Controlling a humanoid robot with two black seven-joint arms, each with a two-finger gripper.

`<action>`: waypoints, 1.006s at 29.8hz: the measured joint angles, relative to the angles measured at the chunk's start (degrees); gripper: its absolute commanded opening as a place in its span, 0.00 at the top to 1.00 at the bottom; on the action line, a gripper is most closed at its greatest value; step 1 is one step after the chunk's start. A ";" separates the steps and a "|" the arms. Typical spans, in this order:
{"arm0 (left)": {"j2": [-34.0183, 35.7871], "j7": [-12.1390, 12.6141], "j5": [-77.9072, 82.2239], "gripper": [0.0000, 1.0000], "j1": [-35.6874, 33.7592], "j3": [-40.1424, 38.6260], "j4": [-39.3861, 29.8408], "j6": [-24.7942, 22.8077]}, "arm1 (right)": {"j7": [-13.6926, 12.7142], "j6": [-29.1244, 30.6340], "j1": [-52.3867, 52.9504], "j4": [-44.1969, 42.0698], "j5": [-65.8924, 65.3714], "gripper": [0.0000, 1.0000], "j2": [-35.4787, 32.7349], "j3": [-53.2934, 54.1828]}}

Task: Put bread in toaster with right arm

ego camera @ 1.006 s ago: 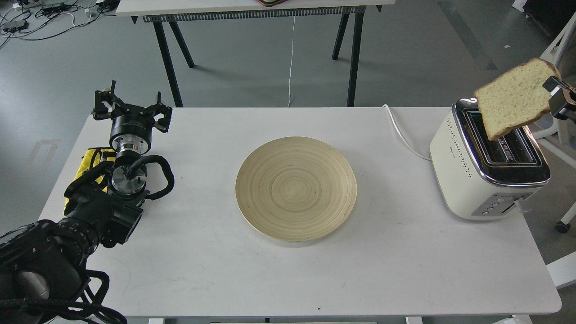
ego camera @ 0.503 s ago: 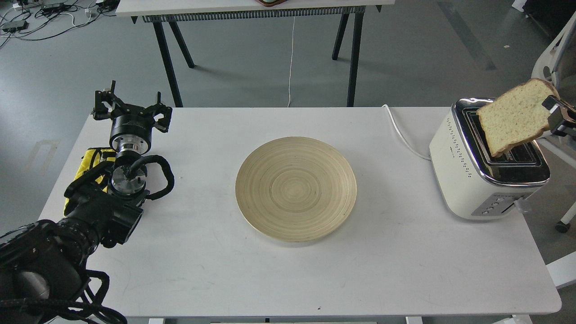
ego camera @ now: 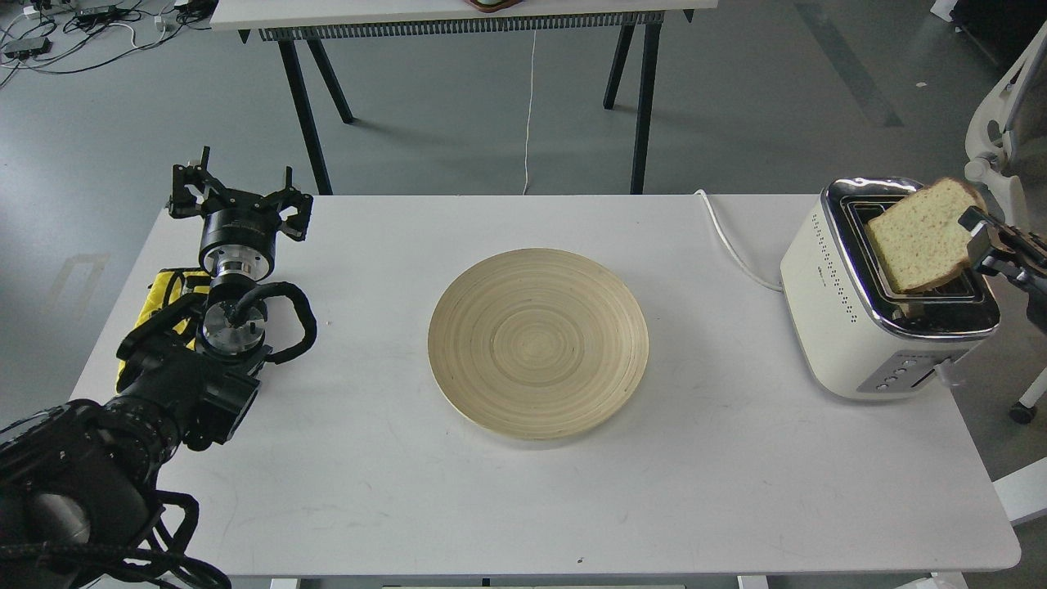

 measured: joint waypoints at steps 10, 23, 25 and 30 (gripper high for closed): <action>0.00 0.02 0.00 0.00 0.00 0.00 0.00 0.00 | 0.00 -0.07 -1.48 -4.89 0.08 0.59 7.94 0.11; 0.00 0.00 0.00 0.00 -0.01 0.00 -0.01 0.00 | -0.04 0.64 -0.12 -1.31 0.84 0.16 2.19 8.21; 0.00 0.00 0.00 0.00 -0.02 0.00 -0.01 0.00 | -0.23 0.99 0.69 0.56 0.88 0.12 0.23 10.28; 0.00 0.00 0.00 0.00 -0.02 0.00 0.00 0.00 | -0.76 2.34 2.35 7.44 5.40 0.02 -1.18 14.88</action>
